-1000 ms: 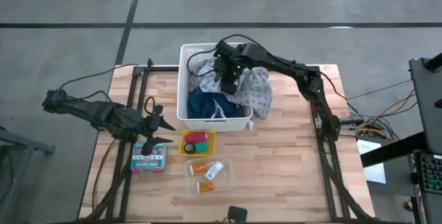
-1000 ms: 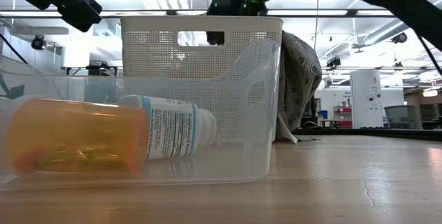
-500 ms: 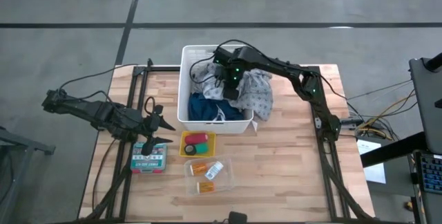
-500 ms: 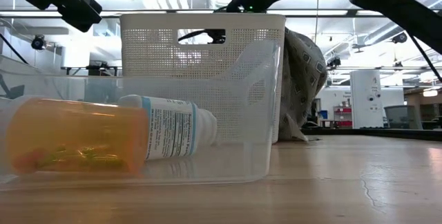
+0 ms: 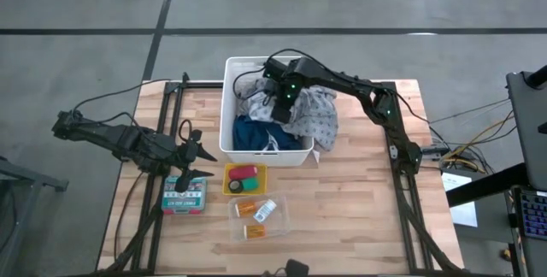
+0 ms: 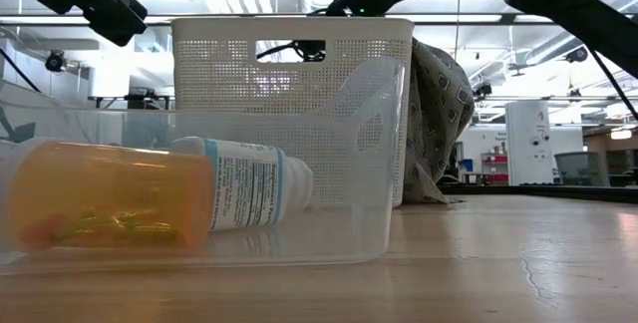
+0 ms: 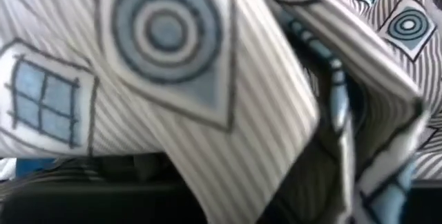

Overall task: Pick & Place Medicine items
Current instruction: Put the gray lapover patient gown into the white laundry bin

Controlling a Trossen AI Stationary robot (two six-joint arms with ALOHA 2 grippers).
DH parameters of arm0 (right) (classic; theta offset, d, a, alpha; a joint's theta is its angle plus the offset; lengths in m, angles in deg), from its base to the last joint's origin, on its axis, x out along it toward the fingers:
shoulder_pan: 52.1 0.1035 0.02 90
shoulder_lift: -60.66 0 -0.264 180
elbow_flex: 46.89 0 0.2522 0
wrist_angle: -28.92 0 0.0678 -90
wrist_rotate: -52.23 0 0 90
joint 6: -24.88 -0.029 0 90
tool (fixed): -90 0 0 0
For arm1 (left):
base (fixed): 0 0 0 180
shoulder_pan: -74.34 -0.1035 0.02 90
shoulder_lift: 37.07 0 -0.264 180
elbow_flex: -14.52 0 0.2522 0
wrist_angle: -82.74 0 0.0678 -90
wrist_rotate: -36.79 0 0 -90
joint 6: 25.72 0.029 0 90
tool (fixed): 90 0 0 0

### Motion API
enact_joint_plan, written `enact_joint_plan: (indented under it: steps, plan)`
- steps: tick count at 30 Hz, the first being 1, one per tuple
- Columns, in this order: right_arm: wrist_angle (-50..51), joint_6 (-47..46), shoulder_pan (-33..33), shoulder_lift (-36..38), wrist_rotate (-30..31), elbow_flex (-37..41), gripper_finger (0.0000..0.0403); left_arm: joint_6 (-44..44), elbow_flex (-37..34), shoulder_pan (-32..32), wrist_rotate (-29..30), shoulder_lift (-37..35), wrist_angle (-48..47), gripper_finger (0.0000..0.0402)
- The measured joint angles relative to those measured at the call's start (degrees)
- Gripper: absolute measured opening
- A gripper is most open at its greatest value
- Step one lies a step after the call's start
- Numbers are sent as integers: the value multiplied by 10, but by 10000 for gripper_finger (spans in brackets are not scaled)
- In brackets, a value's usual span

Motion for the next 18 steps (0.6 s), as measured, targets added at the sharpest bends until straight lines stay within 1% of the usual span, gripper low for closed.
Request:
enact_joint_plan:
  steps: [11,18]
  plan:
    - [-21,-1,-3,0,10,0,190,0,0,0,0,0,0,226]
    - [-28,-4,-5,0,16,0,256,0,0,0,0,0,0,226]
